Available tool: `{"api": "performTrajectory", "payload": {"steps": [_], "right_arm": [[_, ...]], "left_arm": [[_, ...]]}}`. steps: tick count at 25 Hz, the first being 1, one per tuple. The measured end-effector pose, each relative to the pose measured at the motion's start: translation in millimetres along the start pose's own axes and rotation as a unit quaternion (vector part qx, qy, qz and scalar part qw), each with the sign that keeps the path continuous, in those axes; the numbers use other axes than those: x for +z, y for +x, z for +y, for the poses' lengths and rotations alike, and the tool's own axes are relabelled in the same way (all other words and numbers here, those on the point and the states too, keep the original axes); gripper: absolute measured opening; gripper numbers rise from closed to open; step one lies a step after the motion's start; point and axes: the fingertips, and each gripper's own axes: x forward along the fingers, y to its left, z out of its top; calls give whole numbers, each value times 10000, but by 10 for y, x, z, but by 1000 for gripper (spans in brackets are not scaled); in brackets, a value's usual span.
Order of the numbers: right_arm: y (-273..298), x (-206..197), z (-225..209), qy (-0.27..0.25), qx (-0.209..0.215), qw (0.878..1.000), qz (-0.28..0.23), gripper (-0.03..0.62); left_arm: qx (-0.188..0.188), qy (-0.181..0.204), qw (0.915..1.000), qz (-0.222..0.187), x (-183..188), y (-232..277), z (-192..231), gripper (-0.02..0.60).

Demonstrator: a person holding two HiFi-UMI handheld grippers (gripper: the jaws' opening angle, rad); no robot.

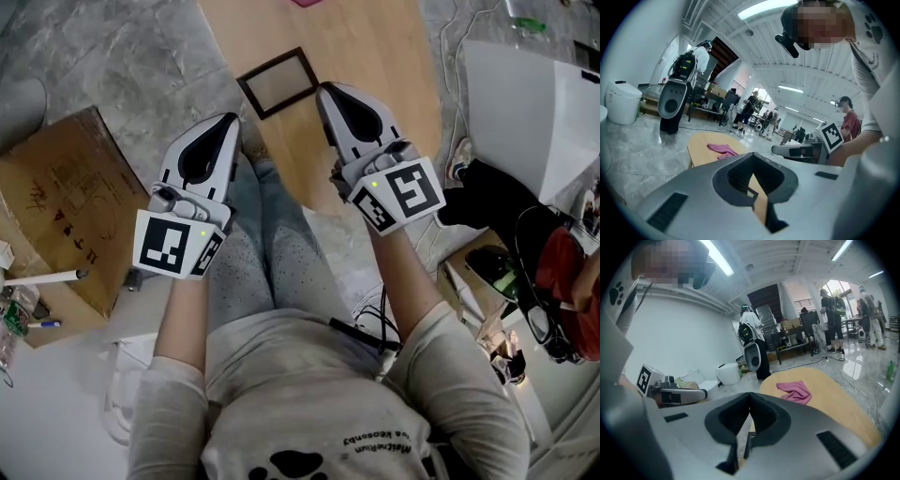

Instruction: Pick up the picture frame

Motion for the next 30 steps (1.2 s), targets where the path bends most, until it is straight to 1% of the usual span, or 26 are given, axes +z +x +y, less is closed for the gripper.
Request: {"api": "performTrajectory", "payload": {"steps": [5,10,15,20,30], "right_arm": [[138,-228,-70,63,41,9999,78,8],[216,-489,-145,105,51,9996,256,8],[306,-714,-272,145,12,9991,393,8],[401,-882,-422,40,17,9986,518,8],[559,-1156,-618,82,8,9971,762,8]], "left_arm": [[77,-50,10000,34,-249,85,156,8],[151,-67,9998,138,-466,186,274,8],[142,-123,9994,297,-689,285,342,8],[154,-185,9987,459,-895,412,410,8],[166,-260,9963,805,-1250,611,576,8]]}}
